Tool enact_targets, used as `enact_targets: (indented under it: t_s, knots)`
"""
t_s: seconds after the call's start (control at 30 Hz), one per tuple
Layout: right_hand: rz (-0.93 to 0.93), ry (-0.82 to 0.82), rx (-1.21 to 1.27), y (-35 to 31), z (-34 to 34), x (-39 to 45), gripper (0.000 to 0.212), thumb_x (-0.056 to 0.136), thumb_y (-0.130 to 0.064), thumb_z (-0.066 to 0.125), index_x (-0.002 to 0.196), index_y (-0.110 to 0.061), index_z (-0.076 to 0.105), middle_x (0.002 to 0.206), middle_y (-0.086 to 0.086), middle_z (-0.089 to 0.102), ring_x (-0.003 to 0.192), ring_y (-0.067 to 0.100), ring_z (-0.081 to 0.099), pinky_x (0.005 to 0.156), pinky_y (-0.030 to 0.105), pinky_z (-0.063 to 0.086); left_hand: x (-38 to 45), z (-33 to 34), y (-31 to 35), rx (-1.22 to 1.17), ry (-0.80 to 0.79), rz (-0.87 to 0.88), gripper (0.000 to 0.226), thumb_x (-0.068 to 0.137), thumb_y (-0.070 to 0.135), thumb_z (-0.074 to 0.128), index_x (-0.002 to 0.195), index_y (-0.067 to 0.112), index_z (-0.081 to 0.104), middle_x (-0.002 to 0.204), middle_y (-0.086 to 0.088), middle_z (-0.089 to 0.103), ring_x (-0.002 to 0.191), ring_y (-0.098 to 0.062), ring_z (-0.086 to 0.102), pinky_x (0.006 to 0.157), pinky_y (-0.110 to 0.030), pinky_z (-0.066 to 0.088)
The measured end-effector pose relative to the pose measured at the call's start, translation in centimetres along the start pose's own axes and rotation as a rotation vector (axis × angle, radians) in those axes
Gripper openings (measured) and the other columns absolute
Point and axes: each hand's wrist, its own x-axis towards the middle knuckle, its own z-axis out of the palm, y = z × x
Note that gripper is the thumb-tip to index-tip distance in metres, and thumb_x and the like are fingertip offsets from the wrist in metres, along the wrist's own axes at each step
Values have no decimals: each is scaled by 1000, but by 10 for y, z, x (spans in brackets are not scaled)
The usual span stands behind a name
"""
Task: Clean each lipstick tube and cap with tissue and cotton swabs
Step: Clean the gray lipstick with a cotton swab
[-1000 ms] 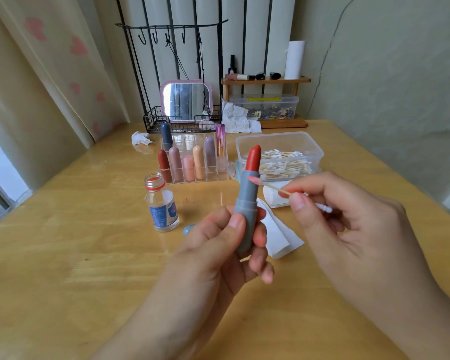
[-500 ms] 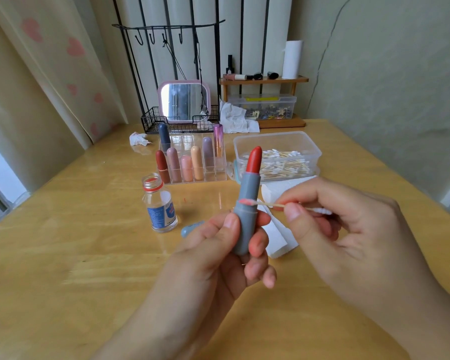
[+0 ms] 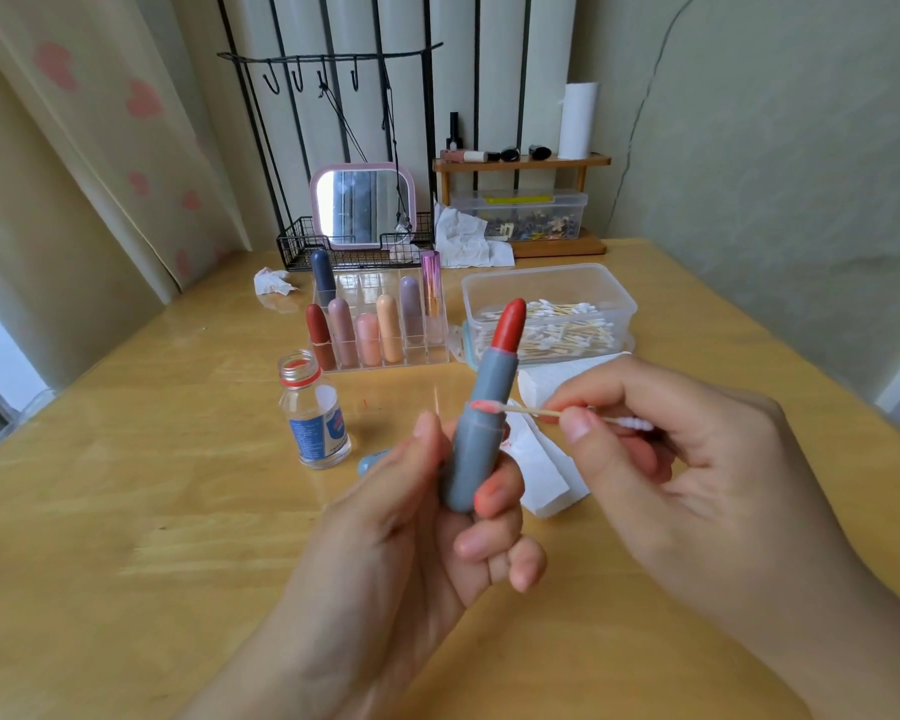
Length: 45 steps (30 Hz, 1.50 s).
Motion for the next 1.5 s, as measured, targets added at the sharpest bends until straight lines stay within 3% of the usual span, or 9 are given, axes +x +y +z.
enact_targets:
  t_s: [0.17, 0.3, 0.47, 0.67, 0.83, 1.0, 1.23, 1.33, 1.5]
  knots:
    - [4, 15, 3, -1, 0, 0, 17, 88, -22, 51, 79, -16, 64, 56, -7, 43, 50, 3, 43, 50, 6, 30, -1, 2, -2, 176, 86, 67, 13, 82, 18, 70, 84, 10, 59, 68, -5, 47, 49, -12, 42, 56, -31, 47]
    - [49, 70, 5, 0, -2, 1, 12, 91, -29, 50, 85, -26, 61, 65, 0, 51, 51, 12, 53, 48, 16, 39, 0, -1, -3, 181, 102, 73, 23, 81, 20, 71, 92, 4, 58, 72, -9, 52, 53, -17, 49, 56, -33, 49]
    - [7, -1, -6, -1, -1, 0, 16, 86, -23, 52, 75, -17, 63, 58, -1, 40, 48, 6, 36, 49, 10, 29, 1, -3, -3, 202, 80, 66, 27, 83, 26, 68, 99, 3, 65, 73, -7, 55, 54, -16, 50, 57, -33, 49]
    - [42, 57, -2, 2, -2, 2, 13, 91, -27, 50, 84, -23, 60, 66, -1, 51, 52, 11, 51, 49, 16, 37, 1, -4, -4, 215, 62, 47, 30, 84, 29, 66, 99, 3, 66, 73, -6, 56, 54, -16, 50, 56, -32, 49]
    - [15, -12, 28, -1, -2, 0, 15, 86, -23, 51, 75, -18, 61, 58, -1, 43, 49, 7, 36, 48, 11, 30, 1, -1, -3, 174, 43, 18, 32, 87, 28, 63, 101, 0, 66, 74, -6, 56, 53, -13, 49, 57, -31, 49]
    - [35, 24, 35, 0, -2, 2, 15, 88, -24, 50, 80, -18, 61, 60, -6, 47, 49, 6, 45, 50, 7, 32, -1, 1, 0, 36, -5, -28, 30, 95, 27, 53, 110, 2, 60, 74, -6, 48, 55, -13, 40, 60, -32, 48]
    - [7, 7, 6, -1, 0, 1, 16, 89, -23, 50, 79, -17, 62, 64, -5, 46, 49, 2, 42, 49, 7, 31, -2, 5, -1, 190, 56, 32, 12, 85, 19, 67, 89, 11, 58, 69, -5, 48, 51, -13, 45, 57, -32, 48]
    - [50, 47, 17, 1, -2, 1, 14, 91, -30, 49, 84, -24, 61, 63, 3, 50, 50, 14, 50, 48, 20, 39, -2, 3, -2, 199, 66, 31, 24, 84, 23, 67, 99, 5, 61, 75, -8, 53, 53, -15, 49, 55, -32, 48]
    - [16, -5, 17, -1, -3, 1, 16, 85, -23, 51, 73, -18, 61, 58, -10, 39, 48, 1, 36, 49, 7, 29, -1, 2, -2, 174, 52, 8, 28, 87, 26, 64, 102, 3, 64, 71, -4, 52, 52, -12, 45, 54, -29, 47]
